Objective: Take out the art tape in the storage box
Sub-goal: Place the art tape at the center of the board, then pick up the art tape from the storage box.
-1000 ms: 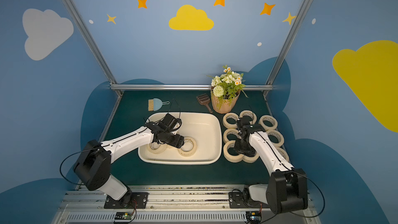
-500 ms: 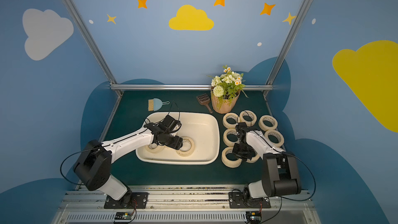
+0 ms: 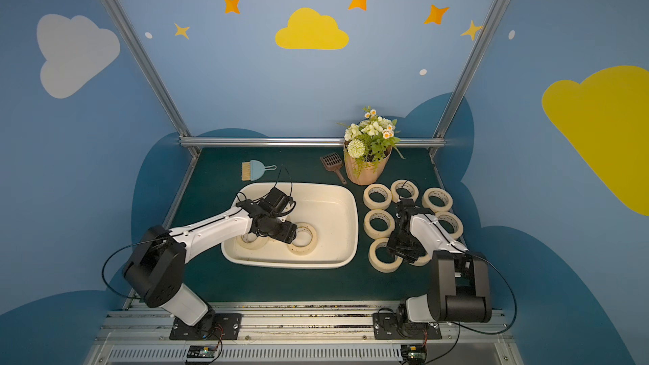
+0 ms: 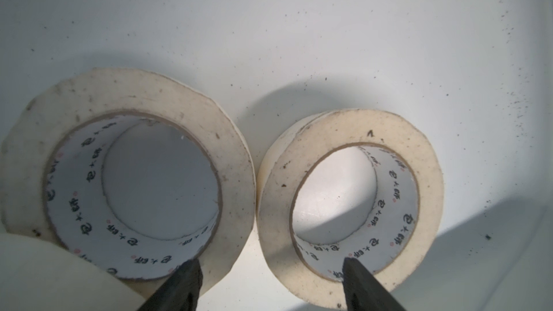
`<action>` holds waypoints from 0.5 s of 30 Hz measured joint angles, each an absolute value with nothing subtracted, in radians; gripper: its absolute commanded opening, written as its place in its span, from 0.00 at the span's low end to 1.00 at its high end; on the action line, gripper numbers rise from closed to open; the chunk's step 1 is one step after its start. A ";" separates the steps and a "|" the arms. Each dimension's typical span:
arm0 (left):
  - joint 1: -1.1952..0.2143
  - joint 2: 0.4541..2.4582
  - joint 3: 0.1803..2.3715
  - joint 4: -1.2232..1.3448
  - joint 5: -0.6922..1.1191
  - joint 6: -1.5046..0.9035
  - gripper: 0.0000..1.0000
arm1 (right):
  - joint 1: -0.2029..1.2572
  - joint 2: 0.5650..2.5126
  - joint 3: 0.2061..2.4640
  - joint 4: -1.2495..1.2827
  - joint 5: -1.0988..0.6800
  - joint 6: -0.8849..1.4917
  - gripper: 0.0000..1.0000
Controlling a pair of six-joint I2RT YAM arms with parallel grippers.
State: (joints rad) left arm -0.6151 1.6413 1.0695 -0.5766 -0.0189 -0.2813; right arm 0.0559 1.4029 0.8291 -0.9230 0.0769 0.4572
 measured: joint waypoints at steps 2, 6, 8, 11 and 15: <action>-0.613 1.653 1.072 -0.572 -0.022 -0.282 0.71 | 0.079 1.360 0.849 -0.936 0.076 0.456 0.56; -0.611 1.666 1.085 -0.568 -0.020 -0.286 0.65 | 0.148 1.291 0.923 -0.967 0.066 0.456 0.56; -0.615 1.681 1.102 -0.569 -0.020 -0.286 0.64 | 0.185 1.280 0.965 -0.978 0.063 0.456 0.56; -0.642 1.697 1.122 -0.576 -0.026 -0.289 0.64 | 0.221 1.282 1.006 -0.987 0.058 0.459 0.56; -0.683 1.700 1.128 -0.599 -0.025 -0.301 0.64 | 0.237 1.299 1.033 -0.999 0.058 0.459 0.56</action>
State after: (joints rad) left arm -0.6830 1.7004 1.1278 -0.5995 -0.0254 -0.3012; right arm 0.2371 1.2987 1.0328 -0.9993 0.0582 0.4591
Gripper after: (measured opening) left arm 0.640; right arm 0.561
